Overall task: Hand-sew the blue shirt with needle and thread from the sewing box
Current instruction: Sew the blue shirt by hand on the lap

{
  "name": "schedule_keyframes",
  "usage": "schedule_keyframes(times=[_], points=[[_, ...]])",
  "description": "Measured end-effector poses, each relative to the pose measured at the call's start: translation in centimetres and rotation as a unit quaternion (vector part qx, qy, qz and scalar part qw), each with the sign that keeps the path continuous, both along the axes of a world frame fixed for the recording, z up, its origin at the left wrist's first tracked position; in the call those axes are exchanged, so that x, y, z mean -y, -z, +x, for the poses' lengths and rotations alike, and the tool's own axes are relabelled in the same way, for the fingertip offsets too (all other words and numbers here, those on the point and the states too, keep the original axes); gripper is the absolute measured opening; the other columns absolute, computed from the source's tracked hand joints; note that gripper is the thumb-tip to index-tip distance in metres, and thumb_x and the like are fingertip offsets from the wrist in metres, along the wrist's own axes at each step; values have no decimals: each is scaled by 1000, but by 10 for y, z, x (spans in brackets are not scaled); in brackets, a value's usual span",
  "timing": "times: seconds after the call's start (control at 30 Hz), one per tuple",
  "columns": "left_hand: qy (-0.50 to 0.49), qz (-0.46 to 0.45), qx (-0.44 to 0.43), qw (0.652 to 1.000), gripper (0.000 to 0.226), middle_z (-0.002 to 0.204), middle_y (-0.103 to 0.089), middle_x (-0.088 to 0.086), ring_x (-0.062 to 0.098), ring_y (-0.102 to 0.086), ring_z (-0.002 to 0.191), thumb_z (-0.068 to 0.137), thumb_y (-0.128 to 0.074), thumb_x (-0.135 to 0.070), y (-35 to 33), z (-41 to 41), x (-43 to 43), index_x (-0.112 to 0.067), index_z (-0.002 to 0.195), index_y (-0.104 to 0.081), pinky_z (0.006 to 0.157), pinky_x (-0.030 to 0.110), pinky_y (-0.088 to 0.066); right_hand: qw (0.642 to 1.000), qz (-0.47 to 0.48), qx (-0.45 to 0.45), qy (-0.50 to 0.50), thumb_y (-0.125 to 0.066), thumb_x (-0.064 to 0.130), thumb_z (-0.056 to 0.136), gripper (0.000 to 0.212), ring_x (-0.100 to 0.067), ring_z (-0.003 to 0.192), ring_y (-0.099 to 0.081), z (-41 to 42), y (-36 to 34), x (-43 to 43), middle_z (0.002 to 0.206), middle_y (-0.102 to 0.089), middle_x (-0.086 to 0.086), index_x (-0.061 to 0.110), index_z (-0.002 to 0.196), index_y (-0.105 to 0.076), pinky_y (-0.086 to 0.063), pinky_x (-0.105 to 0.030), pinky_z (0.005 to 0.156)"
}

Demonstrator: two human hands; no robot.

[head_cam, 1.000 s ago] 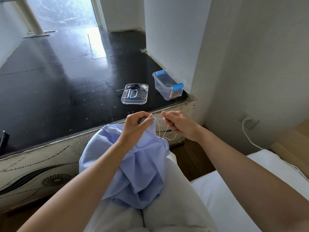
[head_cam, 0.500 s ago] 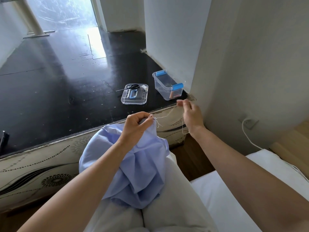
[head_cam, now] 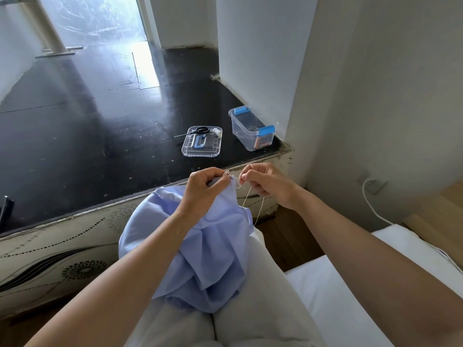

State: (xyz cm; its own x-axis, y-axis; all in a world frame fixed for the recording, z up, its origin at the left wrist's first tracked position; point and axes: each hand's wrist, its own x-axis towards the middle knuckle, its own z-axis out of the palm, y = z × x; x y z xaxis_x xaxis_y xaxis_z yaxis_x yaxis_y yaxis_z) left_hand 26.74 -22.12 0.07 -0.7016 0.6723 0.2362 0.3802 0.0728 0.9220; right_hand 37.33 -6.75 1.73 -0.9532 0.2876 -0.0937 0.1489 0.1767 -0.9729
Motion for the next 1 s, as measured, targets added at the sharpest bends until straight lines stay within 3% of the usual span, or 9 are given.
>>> schedule_keyframes(times=[0.27, 0.47, 0.6, 0.7, 0.8, 0.93, 1.0], points=[[-2, -6, -11, 1000, 9, 73, -64, -4, 8, -56, 66, 91, -66, -10, 0, -1, -1, -16, 86, -71, 58, 11, -45, 987, -116, -69, 83, -56, 15, 96, 13, -7, 44, -30, -3, -3, -6, 52, -41, 7, 10, 84, -58, -29, -17, 41], [-2, -7, -13, 1000, 11, 76, -65, -7, 9, -58, 69, 91, -66, -15, -1, -1, -1, -24, 85, -69, 62, 16, -49, 960, -196, -86, 179, -57, 16, 95, 25, -7, 42, -30, -5, -6, -6, 49, -39, 6, 15, 71, -52, -29, -17, 40], [-5, -9, -24, 1000, 11, 75, -65, -7, 7, -58, 68, 91, -66, -15, 1, 0, -3, -24, 85, -69, 61, 15, -49, 981, -110, -62, 147, -60, 20, 95, 16, -6, 42, -32, -4, 0, -5, 51, -42, 5, 7, 88, -61, -31, -17, 41], [-18, -5, -22, 1000, 7, 74, -65, -6, 5, -57, 65, 90, -66, -13, 2, -2, -3, -17, 86, -70, 59, 10, -46, 995, -25, -48, 87, -63, 23, 93, 26, -5, 44, -37, 1, 3, -3, 58, -47, 1, -1, 103, -62, -34, -17, 43], [-14, -9, -20, 1000, 4, 73, -64, -3, 7, -56, 64, 90, -67, -14, 3, -2, -4, -15, 87, -70, 58, 11, -46, 997, 45, -60, 27, -69, 22, 89, 20, -8, 51, -40, 1, 4, 3, 66, -49, -10, 4, 98, -66, -37, -17, 48], [-1, -13, -29, 999, 4, 73, -65, -1, 3, -58, 64, 91, -66, -15, 4, -1, -4, -15, 88, -70, 58, 12, -47, 995, 71, -74, 0, -70, 19, 89, 11, -6, 48, -37, -3, 6, 7, 55, -49, 6, 10, 83, -65, -36, -15, 47], [-2, -16, -28, 999, 5, 73, -67, 6, 7, -55, 63, 91, -67, -15, 4, -3, -4, -15, 86, -71, 58, 18, -46, 995, 62, -75, 6, -68, 20, 90, 18, -6, 48, -37, -3, 5, 7, 56, -48, 2, 4, 81, -65, -36, -16, 48]])
